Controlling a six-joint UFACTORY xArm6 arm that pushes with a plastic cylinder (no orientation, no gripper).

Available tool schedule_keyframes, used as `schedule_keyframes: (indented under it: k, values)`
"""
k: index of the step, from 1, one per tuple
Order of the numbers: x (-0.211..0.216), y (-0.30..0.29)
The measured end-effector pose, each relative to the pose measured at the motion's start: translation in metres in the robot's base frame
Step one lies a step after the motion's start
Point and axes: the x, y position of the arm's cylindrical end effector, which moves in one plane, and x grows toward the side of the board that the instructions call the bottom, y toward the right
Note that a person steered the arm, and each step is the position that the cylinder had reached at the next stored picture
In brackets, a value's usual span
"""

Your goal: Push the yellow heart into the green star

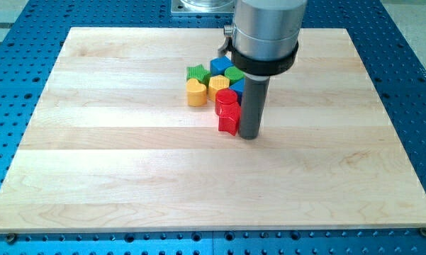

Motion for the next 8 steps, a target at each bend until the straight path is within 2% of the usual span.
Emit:
schedule_keyframes:
  k: [1,3,4,5,8]
  values:
    - [-0.014,-0.034]
    - [-0.004,-0.107]
    - [-0.013,-0.162]
    - [-0.032,-0.14]
    - [-0.019,-0.071]
